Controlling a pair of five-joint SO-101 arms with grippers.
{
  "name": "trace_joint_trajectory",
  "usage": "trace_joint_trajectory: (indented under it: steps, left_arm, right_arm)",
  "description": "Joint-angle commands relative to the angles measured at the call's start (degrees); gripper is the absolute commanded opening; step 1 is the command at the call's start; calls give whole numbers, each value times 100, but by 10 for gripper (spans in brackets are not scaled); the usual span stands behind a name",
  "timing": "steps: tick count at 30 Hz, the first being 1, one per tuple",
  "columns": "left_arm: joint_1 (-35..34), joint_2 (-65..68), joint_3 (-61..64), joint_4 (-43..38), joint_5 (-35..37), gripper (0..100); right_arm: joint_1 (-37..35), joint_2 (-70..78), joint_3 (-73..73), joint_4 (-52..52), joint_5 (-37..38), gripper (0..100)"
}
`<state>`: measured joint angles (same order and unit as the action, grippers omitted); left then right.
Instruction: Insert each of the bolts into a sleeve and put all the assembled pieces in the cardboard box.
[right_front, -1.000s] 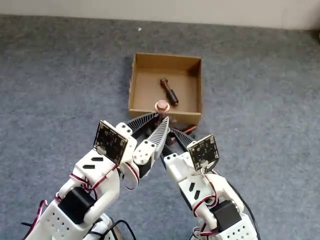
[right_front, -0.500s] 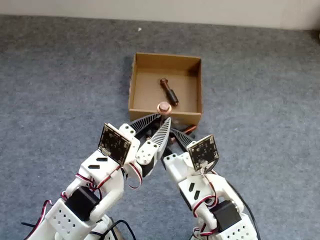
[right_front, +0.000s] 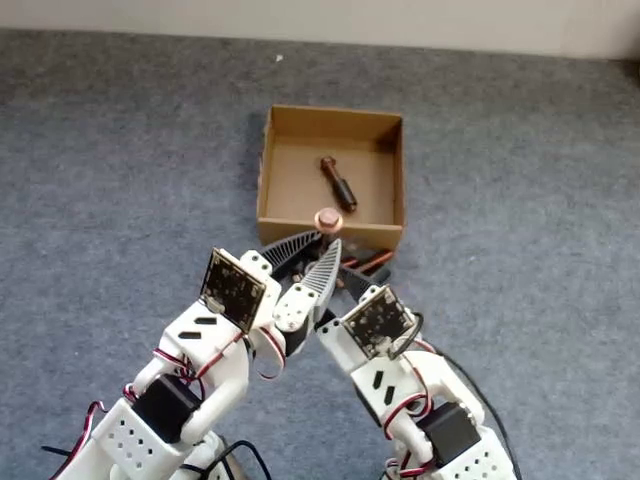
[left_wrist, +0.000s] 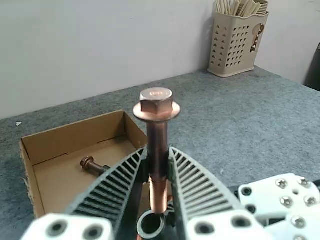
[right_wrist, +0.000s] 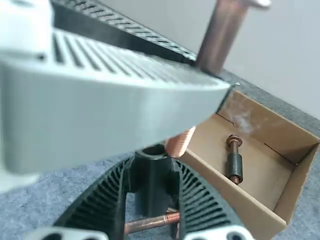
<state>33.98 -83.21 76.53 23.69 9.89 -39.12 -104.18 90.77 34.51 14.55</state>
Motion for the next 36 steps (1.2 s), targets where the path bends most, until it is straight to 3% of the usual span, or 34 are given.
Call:
trace_joint_trajectory:
  steps: [1, 9, 20, 36]
  left_arm:
    - [57, -444, -40, 211, 44, 6]
    - [57, -1499, 505, 466, 35, 6]
    - [22, -1508, 558, 457, 35, 6]
    - [13, -1560, 567, 475, 35, 6]
  right_arm:
    - [295, -101, -154, -189, 35, 5]
    - [338, -101, -163, -189, -281, 5]
    - [-163, -101, -163, -163, 167, 5]
    - [-92, -110, -400, -198, 97, 5]
